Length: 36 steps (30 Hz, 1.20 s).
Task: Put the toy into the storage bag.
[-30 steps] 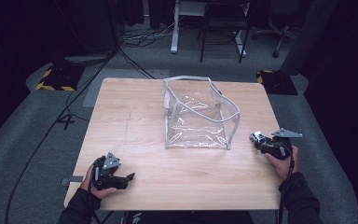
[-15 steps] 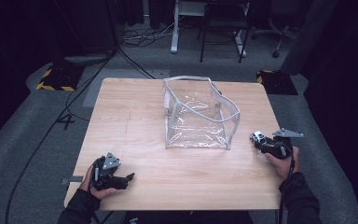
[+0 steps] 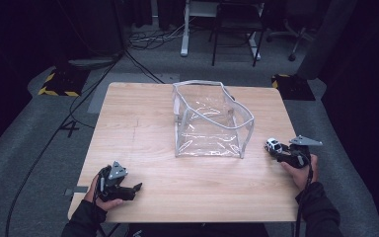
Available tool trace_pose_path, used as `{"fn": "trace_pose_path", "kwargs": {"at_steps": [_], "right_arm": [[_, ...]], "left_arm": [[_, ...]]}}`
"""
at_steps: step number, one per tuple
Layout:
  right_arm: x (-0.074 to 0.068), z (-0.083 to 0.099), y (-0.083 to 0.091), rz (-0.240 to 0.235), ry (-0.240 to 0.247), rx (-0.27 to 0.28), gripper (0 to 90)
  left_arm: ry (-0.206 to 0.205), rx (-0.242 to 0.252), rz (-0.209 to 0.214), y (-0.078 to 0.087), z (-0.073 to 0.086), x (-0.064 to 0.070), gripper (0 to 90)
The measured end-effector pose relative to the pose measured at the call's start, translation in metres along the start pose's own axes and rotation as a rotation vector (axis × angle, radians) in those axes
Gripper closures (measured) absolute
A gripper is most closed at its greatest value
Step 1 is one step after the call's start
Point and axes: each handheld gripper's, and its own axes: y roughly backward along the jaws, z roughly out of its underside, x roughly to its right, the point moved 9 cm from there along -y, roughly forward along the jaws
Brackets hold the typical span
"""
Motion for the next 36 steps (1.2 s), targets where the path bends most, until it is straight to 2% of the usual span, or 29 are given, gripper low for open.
{"fn": "trace_pose_path", "kwargs": {"at_steps": [2,5,10,14,18,36], "right_arm": [[-0.003,-0.004,0.004,0.004,0.019,0.001,48.8],[-0.005,-0.015,0.011,0.001,0.01,0.03,48.8],[-0.007,-0.026,0.015,0.009,0.031,0.037,48.8],[-0.011,-0.03,0.017,0.007,0.061,0.006,48.9],[-0.013,-0.036,0.021,0.001,0.068,0.001,48.9],[-0.022,-0.089,0.037,-0.012,0.085,0.068,48.9]], "left_arm": [[0.0,-0.004,-0.003,0.001,0.0,0.0,15.2],[-0.002,-0.006,-0.003,0.001,0.0,0.0,15.2],[0.0,-0.004,-0.002,0.001,0.0,0.0,15.2],[0.0,-0.003,-0.003,0.0,0.0,0.0,15.2],[0.0,-0.005,-0.003,0.001,0.0,0.0,15.2],[-0.008,0.002,-0.01,0.001,0.0,-0.001,15.2]]}}
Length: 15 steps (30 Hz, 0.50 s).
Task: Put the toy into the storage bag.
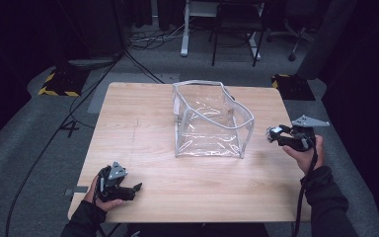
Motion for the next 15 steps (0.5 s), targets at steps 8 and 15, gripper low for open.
{"fn": "trace_pose_path", "kwargs": {"at_steps": [8,15], "right_arm": [[-0.002,-0.02,0.005,-0.001,0.018,0.016,48.8],[0.001,-0.033,0.008,0.011,0.016,0.034,48.8]], "left_arm": [[0.002,0.002,-0.001,0.0,0.0,0.0,15.2],[0.0,0.0,-0.001,0.0,0.0,0.0,15.2]]}}
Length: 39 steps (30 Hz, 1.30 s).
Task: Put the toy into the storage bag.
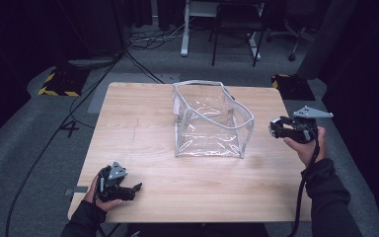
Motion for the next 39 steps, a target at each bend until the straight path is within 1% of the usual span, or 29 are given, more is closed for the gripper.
{"fn": "trace_pose_path", "kwargs": {"at_steps": [5,8,9,12,13,15,16,20,24,25,27,29,31,36,39], "right_arm": [[0.002,-0.009,0.002,0.008,0.003,0.005,48.9],[0.002,-0.013,0.003,0.005,-0.01,0.014,48.9],[0.003,-0.013,0.003,0.004,-0.002,0.013,48.8],[0.004,-0.017,0.003,0.011,-0.005,0.014,48.8],[0.005,-0.017,0.003,0.012,0.001,0.013,48.8],[0.006,-0.019,0.003,0.012,-0.006,0.014,48.9],[0.007,-0.021,0.003,0.02,-0.011,0.022,48.9],[0.012,-0.027,0.006,0.026,-0.012,0.028,48.8],[0.013,-0.035,0.009,0.018,-0.025,0.049,48.9],[0.014,-0.037,0.009,0.016,-0.021,0.049,48.9],[0.014,-0.04,0.009,0.017,-0.027,0.048,48.8],[0.015,-0.043,0.009,0.025,-0.013,0.043,48.9],[0.014,-0.048,0.009,0.028,-0.011,0.049,48.9],[0.012,-0.061,0.01,0.019,-0.005,0.068,48.9],[0.009,-0.069,0.009,0.018,0.007,0.073,48.9]], "left_arm": [[0.0,0.0,0.0,0.0,0.0,0.0,15.2],[-0.001,-0.001,-0.001,0.0,0.0,0.0,15.2],[0.0,-0.002,-0.001,0.0,0.0,0.0,15.2],[0.002,0.001,0.0,0.0,0.0,0.0,15.2],[0.003,0.002,0.0,0.0,0.0,0.0,15.2],[0.0,0.0,0.0,0.0,0.0,0.0,15.2],[0.0,-0.001,-0.001,0.0,0.0,0.0,15.2],[0.002,0.0,-0.002,0.0,0.0,0.0,15.1],[0.002,0.001,-0.001,0.0,0.0,0.0,15.2],[0.002,0.001,0.0,0.0,0.0,0.0,15.2],[0.001,0.0,-0.002,0.0,0.0,0.0,15.2],[0.0,0.0,-0.001,0.0,0.0,0.0,15.2],[0.002,0.0,-0.002,0.0,0.0,0.0,15.1],[0.002,0.0,-0.002,0.0,0.0,0.0,15.2],[0.008,0.002,-0.004,0.0,0.0,0.0,15.2]]}}
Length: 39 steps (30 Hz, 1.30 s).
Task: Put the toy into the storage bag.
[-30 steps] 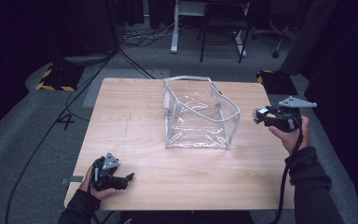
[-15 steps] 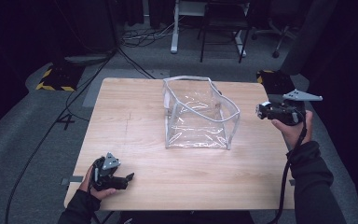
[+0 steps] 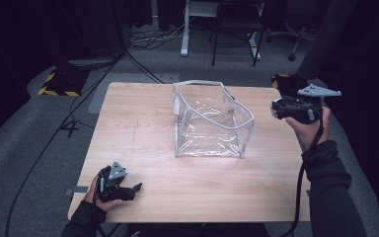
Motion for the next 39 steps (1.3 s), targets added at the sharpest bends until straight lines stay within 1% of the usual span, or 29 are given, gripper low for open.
{"fn": "trace_pose_path", "kwargs": {"at_steps": [1,6,7,8,9,11,12,13,15,17,18,20,21,23,24,28,30,34,37,39], "right_arm": [[-0.002,-0.004,0.0,0.0,0.008,0.004,48.9],[-0.007,-0.02,0.002,-0.013,0.007,0.035,48.8],[-0.008,-0.022,0.001,-0.018,0.004,0.033,48.8],[-0.01,-0.025,0.001,-0.017,0.014,0.035,48.9],[-0.012,-0.027,0.0,-0.024,0.011,0.039,48.9],[-0.016,-0.031,-0.001,-0.029,0.021,0.037,48.9],[-0.018,-0.034,-0.002,-0.034,0.027,0.045,48.8],[-0.02,-0.036,-0.003,-0.038,0.022,0.043,48.8],[-0.023,-0.04,-0.005,-0.045,0.032,0.049,48.8],[-0.027,-0.043,-0.006,-0.046,0.025,0.044,48.9],[-0.029,-0.046,-0.006,-0.048,0.037,0.056,48.8],[-0.033,-0.051,-0.006,-0.05,0.038,0.06,48.9],[-0.034,-0.052,-0.006,-0.053,0.037,0.062,48.9],[-0.038,-0.054,-0.007,-0.057,0.047,0.062,48.8],[-0.039,-0.056,-0.006,-0.057,0.053,0.061,48.8],[-0.044,-0.06,-0.007,-0.063,0.052,0.067,48.9],[-0.047,-0.063,-0.008,-0.064,0.062,0.066,48.9],[-0.054,-0.068,-0.01,-0.08,0.067,0.077,48.8],[-0.06,-0.069,-0.012,-0.084,0.083,0.069,48.8],[-0.063,-0.07,-0.014,-0.083,0.082,0.068,48.9]], "left_arm": [[-0.001,-0.003,-0.001,0.0,0.0,0.0,15.2],[-0.004,-0.002,-0.006,0.001,0.0,-0.001,15.2],[-0.004,-0.004,-0.002,0.001,0.0,0.0,15.2],[-0.001,-0.004,-0.001,0.001,0.001,0.0,15.2],[-0.001,-0.003,-0.002,0.001,0.0,0.0,15.2],[-0.004,-0.004,-0.002,0.001,0.001,0.0,15.2],[-0.004,-0.001,-0.004,0.001,0.0,0.0,15.2],[0.001,-0.002,-0.003,0.001,0.0,0.0,15.2],[-0.003,-0.003,-0.003,0.001,0.0,0.0,15.2],[0.001,0.002,-0.006,0.0,0.0,0.0,15.2],[0.007,-0.001,-0.001,0.001,0.001,0.0,15.2],[0.013,0.003,-0.006,0.001,0.001,0.001,15.2],[0.013,0.003,-0.009,0.001,0.001,0.0,15.2],[0.019,0.002,-0.001,0.001,0.001,0.001,15.3],[0.019,0.002,-0.002,0.001,0.001,0.001,15.3],[0.016,0.0,-0.001,0.001,0.001,0.001,15.3],[0.016,-0.001,-0.001,0.001,0.001,0.001,15.2],[0.02,0.002,-0.001,0.001,0.001,0.001,15.3],[0.018,0.001,-0.001,0.001,0.001,0.001,15.3],[0.017,0.001,-0.001,0.001,0.001,0.001,15.3]]}}
